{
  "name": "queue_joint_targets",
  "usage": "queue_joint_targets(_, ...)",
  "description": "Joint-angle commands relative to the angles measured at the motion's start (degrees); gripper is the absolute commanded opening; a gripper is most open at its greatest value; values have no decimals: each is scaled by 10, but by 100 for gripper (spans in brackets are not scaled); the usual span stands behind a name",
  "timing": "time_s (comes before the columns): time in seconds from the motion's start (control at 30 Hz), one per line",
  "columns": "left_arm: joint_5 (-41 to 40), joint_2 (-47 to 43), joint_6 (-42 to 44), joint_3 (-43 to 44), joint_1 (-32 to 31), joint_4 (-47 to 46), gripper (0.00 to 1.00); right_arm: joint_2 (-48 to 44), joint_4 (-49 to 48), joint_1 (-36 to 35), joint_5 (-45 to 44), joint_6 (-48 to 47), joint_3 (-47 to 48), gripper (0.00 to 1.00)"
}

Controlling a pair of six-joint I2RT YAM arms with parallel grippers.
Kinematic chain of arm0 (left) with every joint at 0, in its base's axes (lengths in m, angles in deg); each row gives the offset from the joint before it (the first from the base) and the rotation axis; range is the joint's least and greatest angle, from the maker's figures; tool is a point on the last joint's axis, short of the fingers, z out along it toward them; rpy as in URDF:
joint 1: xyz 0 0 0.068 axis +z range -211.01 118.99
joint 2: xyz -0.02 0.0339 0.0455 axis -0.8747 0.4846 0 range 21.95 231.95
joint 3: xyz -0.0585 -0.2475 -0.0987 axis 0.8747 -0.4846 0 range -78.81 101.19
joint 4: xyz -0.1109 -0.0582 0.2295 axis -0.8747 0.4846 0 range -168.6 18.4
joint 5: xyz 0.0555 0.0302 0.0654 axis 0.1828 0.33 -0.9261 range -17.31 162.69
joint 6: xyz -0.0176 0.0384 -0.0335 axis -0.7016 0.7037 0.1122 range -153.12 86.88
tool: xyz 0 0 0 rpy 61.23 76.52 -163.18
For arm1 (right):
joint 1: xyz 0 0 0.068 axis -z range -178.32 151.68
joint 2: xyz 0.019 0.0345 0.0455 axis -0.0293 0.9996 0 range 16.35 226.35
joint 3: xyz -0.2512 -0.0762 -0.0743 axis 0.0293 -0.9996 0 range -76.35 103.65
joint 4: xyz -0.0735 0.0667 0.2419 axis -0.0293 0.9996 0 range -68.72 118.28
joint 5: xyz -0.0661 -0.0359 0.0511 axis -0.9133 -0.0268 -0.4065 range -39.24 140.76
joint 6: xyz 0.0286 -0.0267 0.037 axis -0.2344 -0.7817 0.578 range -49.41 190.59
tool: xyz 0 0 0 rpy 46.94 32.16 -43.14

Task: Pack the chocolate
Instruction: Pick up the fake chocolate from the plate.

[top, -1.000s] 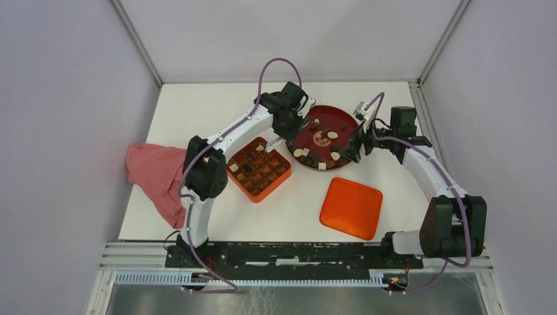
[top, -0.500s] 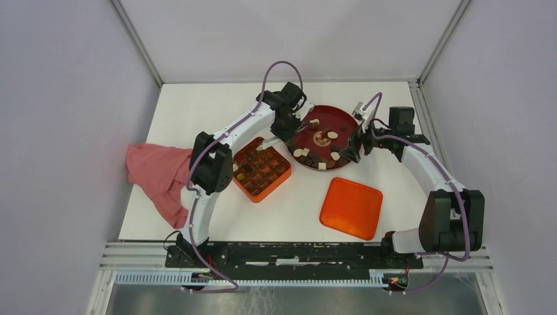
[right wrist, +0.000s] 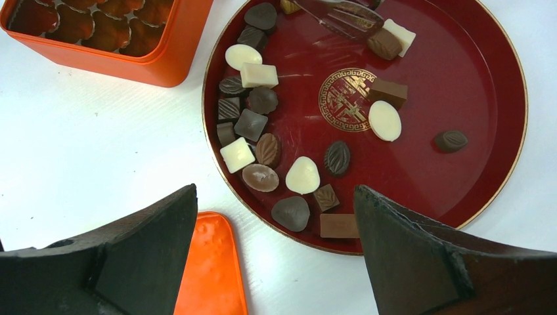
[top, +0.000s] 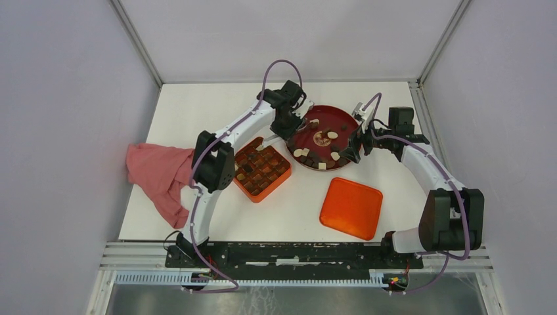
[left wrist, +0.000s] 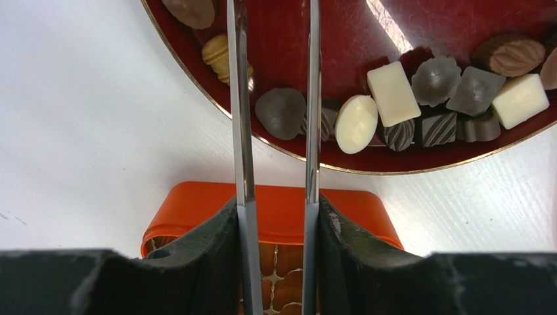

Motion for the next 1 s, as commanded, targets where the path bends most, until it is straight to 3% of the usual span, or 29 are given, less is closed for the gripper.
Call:
queue_joint_targets(0.0, 18, 10, 32, 40, 3, -5, 45, 6, 0, 2, 12, -13, 24, 94)
queue_joint_targets(0.97, 87, 32, 17, 64, 3, -15, 43, 10, 7, 2, 17, -19, 27, 94)
